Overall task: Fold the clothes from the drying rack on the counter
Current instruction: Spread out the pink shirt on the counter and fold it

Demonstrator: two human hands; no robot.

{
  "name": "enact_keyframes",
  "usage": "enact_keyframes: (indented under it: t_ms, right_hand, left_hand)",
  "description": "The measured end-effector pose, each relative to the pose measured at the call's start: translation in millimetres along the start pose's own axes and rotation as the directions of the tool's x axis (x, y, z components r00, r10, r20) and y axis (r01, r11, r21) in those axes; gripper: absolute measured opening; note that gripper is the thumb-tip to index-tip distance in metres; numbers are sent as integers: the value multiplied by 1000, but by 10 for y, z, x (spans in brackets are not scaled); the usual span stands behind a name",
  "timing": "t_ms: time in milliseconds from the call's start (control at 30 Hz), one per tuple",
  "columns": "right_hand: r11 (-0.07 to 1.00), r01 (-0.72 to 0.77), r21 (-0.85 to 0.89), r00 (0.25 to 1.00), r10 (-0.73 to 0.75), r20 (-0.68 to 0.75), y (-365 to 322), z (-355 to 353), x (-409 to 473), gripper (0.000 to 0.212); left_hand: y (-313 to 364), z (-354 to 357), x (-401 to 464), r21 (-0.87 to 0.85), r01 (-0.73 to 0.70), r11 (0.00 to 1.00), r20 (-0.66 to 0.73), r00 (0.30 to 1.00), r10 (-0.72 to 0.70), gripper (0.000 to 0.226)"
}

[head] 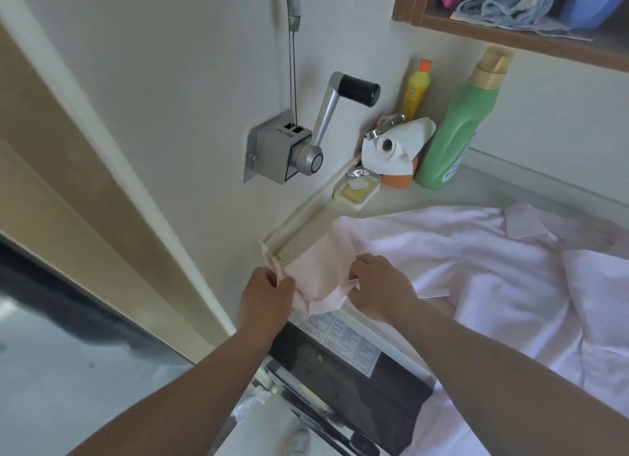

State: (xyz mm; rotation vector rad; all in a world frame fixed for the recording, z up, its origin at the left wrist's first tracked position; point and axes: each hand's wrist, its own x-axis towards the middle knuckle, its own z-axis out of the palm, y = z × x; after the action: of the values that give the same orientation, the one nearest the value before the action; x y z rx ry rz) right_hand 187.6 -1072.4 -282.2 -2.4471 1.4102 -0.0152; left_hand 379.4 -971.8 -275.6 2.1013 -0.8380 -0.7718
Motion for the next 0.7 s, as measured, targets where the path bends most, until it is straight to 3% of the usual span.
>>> enact_keyframes:
  t_ms: [167,267,333,433,533,600,700]
  right_hand:
    - [999,-21,35,1000,21,11,-111,52,80,27]
    - [957,-88,275,995,97,-20,-209,-4,82,6]
    - [930,-76,360,992,109,-71,-264,-48,43,7]
    - [916,-76,394,991,115,-75,-336,-65,-26,30]
    - [869,-70,490,997,48,58,-455,-96,-112,49]
    - [772,-103,628,990,19,139,-504,-122,-148,52]
    - [426,-268,864,962,167,216,-438,-186,-174,52]
  left_hand:
    - [891,5,-186,-198,-201,959,70,973,219,11]
    - [1295,108,-210,-198,-336,921,79,931,357,12]
    - [1528,182,-156,-168,-398,902,79,906,415,11]
    - [1858,302,-51,-152,-462,874,60,878,475,17]
    - [2161,494,-20,-131,-518,845,68,846,529,14]
    - [2280,641,-2,-112,-534,838,76,836,543,14]
    - [2324,874,40,-25,-550,835,95,830,549,14]
